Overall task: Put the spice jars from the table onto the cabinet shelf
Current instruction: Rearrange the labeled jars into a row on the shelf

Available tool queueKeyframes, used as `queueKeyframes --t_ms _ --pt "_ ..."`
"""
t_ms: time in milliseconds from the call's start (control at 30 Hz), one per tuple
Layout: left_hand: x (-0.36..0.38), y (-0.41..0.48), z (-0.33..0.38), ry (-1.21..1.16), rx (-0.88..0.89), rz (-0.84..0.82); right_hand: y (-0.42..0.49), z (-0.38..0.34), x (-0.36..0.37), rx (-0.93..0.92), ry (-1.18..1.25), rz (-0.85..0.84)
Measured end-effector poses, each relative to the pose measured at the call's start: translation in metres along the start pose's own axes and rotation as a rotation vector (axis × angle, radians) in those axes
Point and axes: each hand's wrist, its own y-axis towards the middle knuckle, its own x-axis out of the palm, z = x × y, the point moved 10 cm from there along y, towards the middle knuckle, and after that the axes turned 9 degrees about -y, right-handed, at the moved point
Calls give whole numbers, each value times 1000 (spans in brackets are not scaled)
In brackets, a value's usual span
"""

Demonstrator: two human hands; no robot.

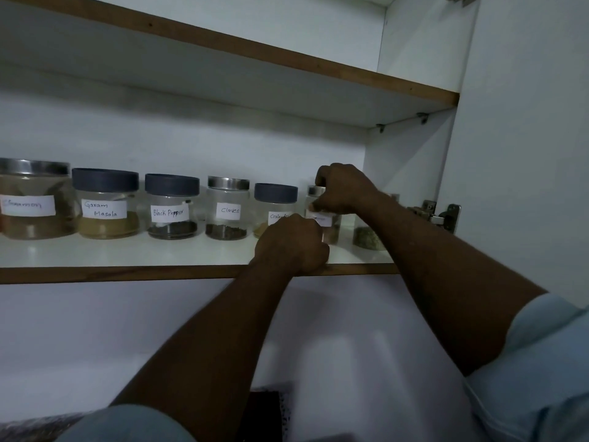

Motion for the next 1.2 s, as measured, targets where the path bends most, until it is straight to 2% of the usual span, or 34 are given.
queueKeyframes --t_ms 167,267,367,800,1000,1133,1200 --pt "-1 1 1 17 -13 -31 6 5 0 -7 131 -108" --pt "0 1 -2 23 -19 -44 6 2 2 -8 224 -44" --pt "0 1 -1 24 -23 -27 4 4 8 7 217 34" --pt "-1 1 -3 37 -12 -26 2 4 16 13 376 44" --pt "-4 -4 2 68 4 -28 -7 5 7 -53 309 -62" --pt "-5 -5 7 96 63 -25 -15 40 -37 44 76 169" --pt "-2 -4 8 66 86 -53 -21 66 -41 148 -104 158"
